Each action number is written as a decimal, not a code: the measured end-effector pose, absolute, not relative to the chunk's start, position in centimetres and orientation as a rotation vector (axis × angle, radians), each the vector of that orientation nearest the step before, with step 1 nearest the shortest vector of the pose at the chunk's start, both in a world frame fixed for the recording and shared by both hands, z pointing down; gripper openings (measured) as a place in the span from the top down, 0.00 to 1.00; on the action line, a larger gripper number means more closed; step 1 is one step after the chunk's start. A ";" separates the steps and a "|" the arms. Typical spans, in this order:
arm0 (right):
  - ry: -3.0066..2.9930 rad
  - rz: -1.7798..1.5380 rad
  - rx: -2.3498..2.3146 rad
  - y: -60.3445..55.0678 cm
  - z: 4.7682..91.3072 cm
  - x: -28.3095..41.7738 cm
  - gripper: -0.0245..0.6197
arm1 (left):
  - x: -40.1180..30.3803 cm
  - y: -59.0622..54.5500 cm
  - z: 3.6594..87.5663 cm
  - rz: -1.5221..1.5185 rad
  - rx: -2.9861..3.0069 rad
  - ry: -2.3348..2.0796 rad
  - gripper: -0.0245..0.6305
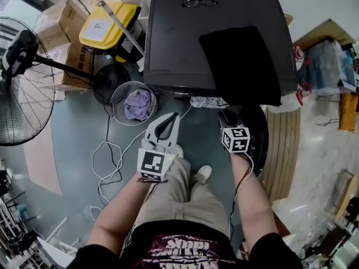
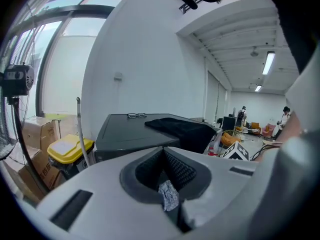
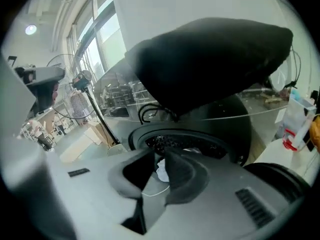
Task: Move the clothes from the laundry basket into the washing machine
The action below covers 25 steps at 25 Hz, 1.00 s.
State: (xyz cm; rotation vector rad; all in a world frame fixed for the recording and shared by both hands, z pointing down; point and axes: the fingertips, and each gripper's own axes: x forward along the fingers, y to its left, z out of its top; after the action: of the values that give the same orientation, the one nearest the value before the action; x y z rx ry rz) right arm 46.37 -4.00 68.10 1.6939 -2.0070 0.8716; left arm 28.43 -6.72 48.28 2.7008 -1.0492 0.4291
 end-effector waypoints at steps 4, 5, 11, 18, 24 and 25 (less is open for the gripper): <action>-1.995 0.819 1.680 -2.4 65.3 46.6 0.96 | 28.7 -6.2 46.4 0.361 2.697 -1.065 0.96; -1.995 0.812 1.676 -2.2 64.5 46.6 0.96 | 28.8 -6.2 45.9 0.341 2.697 -1.069 0.96; -2.015 0.762 1.671 -1.0 59.3 46.6 0.96 | 28.9 -5.0 43.5 0.326 2.691 -1.100 0.96; -2.081 0.669 1.679 -0.1 52.5 46.4 0.96 | 29.8 -3.8 40.2 0.301 2.727 -1.084 0.96; -2.148 0.558 1.715 0.1 46.3 46.5 0.96 | 30.3 -3.2 35.8 0.194 2.773 -1.029 0.96; -2.164 0.538 1.724 0.2 45.1 46.6 0.96 | 30.2 -3.0 35.0 0.183 2.786 -1.021 0.96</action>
State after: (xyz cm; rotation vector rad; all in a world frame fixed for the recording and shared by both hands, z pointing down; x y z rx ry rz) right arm 46.56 0.17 45.15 1.7243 -2.1639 0.5381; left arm 30.23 -3.04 34.98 2.7857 -1.0206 0.1831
